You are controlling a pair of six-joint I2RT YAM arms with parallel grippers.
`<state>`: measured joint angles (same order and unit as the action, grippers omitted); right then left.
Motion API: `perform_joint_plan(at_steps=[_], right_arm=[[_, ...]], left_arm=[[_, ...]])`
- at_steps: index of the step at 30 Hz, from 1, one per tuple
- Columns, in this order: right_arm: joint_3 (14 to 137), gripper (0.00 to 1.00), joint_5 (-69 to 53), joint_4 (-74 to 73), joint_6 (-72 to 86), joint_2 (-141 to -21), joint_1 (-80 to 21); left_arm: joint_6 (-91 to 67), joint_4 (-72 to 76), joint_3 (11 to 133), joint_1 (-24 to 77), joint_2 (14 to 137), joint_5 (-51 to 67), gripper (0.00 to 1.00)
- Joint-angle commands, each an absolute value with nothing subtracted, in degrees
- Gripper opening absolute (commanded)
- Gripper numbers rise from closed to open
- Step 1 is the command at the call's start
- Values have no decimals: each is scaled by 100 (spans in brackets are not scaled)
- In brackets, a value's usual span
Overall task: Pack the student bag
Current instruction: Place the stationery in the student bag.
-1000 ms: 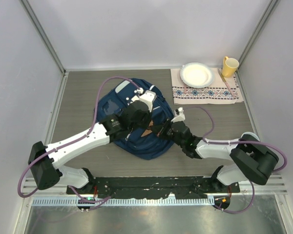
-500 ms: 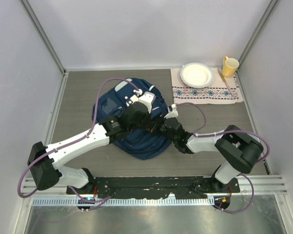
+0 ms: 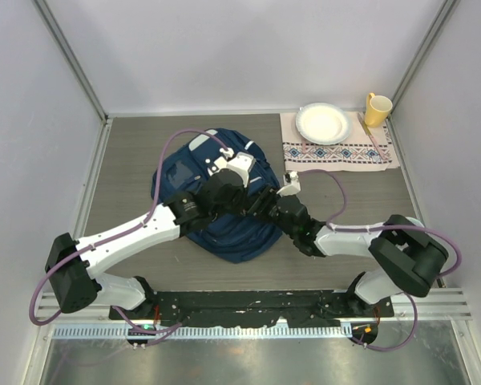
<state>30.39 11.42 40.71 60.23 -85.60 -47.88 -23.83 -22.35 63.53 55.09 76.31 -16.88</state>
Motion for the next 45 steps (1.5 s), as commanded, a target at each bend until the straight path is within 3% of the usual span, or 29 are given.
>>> perform_joint_plan(at_steps=[1,12,13,14,16,17,19,25,31,34,37,45], right_arm=[[2953,56,1608,3771,5705,-7990,-4764],[2225,58,2144,2146,5810,-6427,-4764],[2154,58,2319,1997,5827,-5981,-4764],[2101,58,2425,1673,5853,-5794,-4772],[2057,59,2627,1181,5880,-5424,-4764],[2074,61,2645,1065,5862,-5144,-4764],[2100,61,2646,880,5819,-4975,-4764],[2425,64,2066,791,5792,-5229,-4764],[2680,66,1661,922,5959,-5941,-4764],[2794,77,1652,950,6011,-6187,-4764],[2961,84,1617,993,6038,-6467,-4764],[3541,85,1521,1028,5924,-7285,-4711]], left_arm=[[-2593,-1793,6284,5572,7550,-1714,0],[-2715,-1775,6065,5546,7541,-1461,0],[-2733,-1732,6012,5537,7524,-1363,5],[-2777,-1679,5960,5528,7497,-1301,21],[-2891,-1661,5836,5520,7436,-1161,36],[-2918,-1661,5801,5520,7401,-1151,52],[-2970,-1687,5687,5520,7243,-1177,75],[-3023,-2047,5493,5362,6699,-1879,95],[-3173,-2391,4993,4319,6048,-1987,100],[-3129,-2277,4720,3764,5792,-1417,100],[-3067,-1865,4439,3464,5774,-898,100],[-3111,-1161,3955,3340,6257,-27,100]])
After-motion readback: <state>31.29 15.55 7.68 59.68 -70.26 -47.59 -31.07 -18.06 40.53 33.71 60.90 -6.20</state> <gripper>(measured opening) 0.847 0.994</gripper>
